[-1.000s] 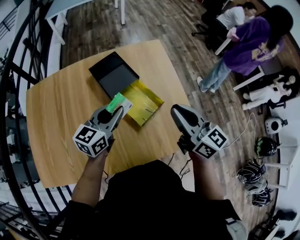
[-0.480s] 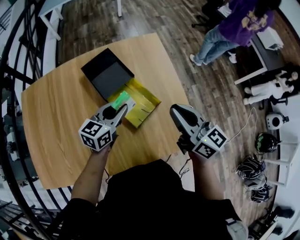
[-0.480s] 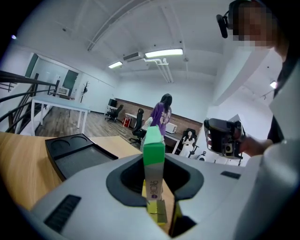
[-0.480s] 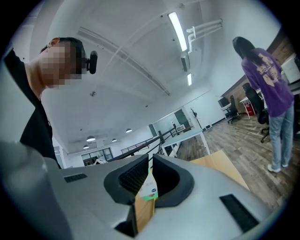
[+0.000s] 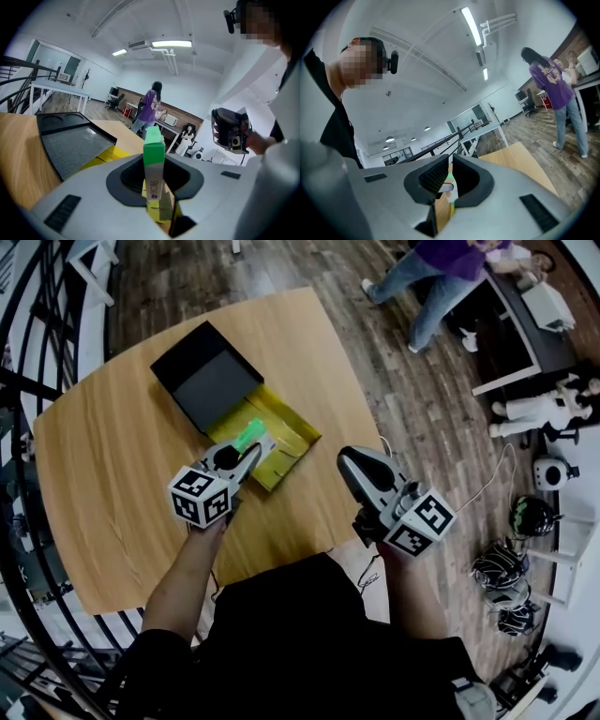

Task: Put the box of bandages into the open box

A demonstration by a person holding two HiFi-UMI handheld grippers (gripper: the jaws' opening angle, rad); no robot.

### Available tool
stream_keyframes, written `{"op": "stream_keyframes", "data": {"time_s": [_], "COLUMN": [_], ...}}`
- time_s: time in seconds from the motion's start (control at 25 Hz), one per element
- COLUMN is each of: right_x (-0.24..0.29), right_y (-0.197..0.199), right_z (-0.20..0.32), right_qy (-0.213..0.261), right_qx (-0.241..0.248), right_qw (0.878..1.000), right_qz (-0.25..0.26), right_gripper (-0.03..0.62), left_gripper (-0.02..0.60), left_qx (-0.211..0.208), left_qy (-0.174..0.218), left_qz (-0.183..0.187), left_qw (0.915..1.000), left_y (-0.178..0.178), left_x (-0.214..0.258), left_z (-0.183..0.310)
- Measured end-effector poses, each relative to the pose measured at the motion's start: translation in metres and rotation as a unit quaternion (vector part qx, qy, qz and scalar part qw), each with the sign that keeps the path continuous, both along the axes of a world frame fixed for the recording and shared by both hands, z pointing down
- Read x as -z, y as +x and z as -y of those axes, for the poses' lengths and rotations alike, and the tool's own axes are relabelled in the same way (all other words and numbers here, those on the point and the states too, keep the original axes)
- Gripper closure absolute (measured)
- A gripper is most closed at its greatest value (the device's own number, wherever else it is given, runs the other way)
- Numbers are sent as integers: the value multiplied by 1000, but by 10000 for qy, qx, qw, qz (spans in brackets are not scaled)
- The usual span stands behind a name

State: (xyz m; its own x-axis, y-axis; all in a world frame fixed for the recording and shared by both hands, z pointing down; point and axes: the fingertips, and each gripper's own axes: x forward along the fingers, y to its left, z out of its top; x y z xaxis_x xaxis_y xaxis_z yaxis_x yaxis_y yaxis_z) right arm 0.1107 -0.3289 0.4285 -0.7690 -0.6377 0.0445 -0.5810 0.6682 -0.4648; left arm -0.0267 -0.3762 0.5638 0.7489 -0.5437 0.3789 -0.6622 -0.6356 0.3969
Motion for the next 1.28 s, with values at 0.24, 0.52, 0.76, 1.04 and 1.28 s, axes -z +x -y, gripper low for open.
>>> {"op": "stream_keyframes", "data": {"time_s": [0.24, 0.52, 0.76, 1.04, 1.28], "right_x": [-18, -25, -26, -25, -23], "right_y": [5, 12, 22, 25, 18], "right_z": [-1, -3, -5, -4, 2], "right_qy": [-153, -223, -262, -243, -229], "right_qx": [-3, -54, -98, -27, 108], "right_qw": [9999, 9997, 9996, 9997, 9997], "right_qz": [-17, -28, -48, -39, -20], "right_gripper": [553, 553, 551, 551, 553], "left_gripper": [489, 489, 488, 485, 456], "left_qx": [-163, -220, -200, -178, -108], "left_qy": [-311, -579, -799, -933, -745], "left_qz": [71, 94, 91, 378, 992], "left_qw": [9994, 9980, 9966, 9948, 9922], "left_y": [12, 17, 19, 16, 4], "left_x": [-38, -65, -77, -86, -90], "left_z": [3, 8, 10, 9, 12]}}
